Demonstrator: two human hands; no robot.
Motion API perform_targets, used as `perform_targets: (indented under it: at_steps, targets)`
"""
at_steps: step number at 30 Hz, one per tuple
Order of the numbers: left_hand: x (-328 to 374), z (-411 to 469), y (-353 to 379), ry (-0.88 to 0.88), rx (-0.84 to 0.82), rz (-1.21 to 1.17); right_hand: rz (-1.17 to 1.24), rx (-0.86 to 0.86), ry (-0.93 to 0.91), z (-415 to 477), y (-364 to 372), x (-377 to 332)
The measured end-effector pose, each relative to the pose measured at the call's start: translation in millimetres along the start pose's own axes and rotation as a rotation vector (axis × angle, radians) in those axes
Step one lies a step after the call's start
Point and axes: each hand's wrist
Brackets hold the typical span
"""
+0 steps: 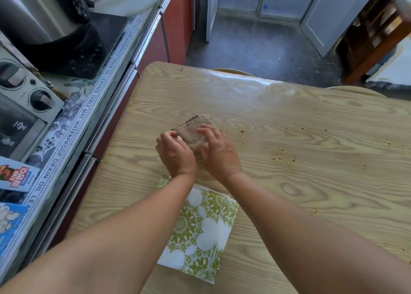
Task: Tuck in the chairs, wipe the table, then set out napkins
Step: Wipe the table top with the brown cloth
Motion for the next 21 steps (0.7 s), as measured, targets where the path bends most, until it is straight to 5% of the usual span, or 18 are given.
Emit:
perform_targets:
  at_steps: [2, 5, 11, 17, 21]
  targets:
    - [-1.6, 8.4, 1.3, -0.101, 0.055, -0.08, -0.034, -0.205, -0.042, 12.7, 12.9, -1.6]
    - [-8.3, 11.1, 7.5, -0.021, 0.015, -0.077, -0.213, -0.372, -0.082, 20.3, 28.2, 10.7]
    - [1.7, 9.4, 45.9, 0.17, -0.143, -0.013, -0.288, -0.275, 0.047, 36.5, 9.9, 51.2]
    - [-2.2, 1.4, 60.5, 0.255, -0.118, 0.24, -0.223, -0.075, 0.241, -1.0, -8.3, 86.5]
    - [-0.5, -3.9, 60.5, 0.371, -0.147, 0.358, -0.21, 0.002, 0.203, -39.7, -3.8, 77.1]
Point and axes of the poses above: each hand's wrist, its own z-axis towards the middle knuckle, its own y-axis out of the palm, x = y × z, and after that the axes turned 6 degrees about -y, right-handed
